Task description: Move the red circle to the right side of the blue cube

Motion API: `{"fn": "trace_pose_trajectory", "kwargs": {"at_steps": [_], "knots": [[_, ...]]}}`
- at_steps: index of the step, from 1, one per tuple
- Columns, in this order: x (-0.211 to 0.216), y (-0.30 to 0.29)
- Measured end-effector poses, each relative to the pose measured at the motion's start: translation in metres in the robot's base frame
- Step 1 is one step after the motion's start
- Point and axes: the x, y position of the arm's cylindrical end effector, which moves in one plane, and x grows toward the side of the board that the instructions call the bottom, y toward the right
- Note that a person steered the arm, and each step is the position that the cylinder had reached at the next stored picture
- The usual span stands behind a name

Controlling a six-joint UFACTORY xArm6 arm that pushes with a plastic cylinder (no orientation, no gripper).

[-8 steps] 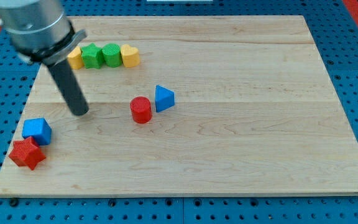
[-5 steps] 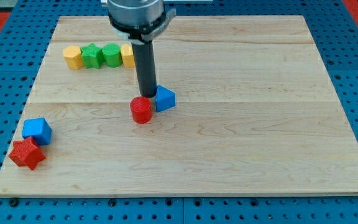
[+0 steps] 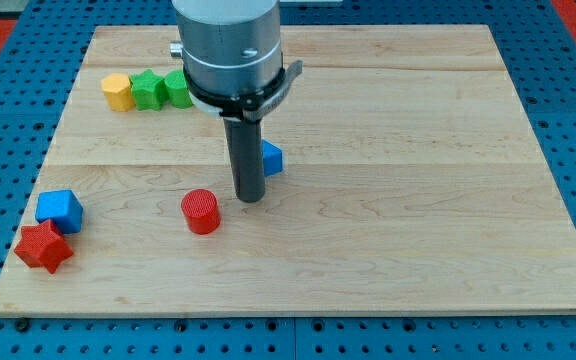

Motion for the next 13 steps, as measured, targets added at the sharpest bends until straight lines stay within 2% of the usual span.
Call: {"fn": "trace_pose_trajectory", "kwargs": {"at_steps": [1, 2, 3, 4, 5, 7, 9, 10, 11, 13], "knots": [[0.024, -0.042], [0.027, -0.083], [0.012, -0.059], [-0.005, -0.068], [0.002, -0.099], [0.014, -0.088], [0.031, -0.126], [0.031, -0.115], [0.031, -0.052], [-0.022, 0.095]]}}
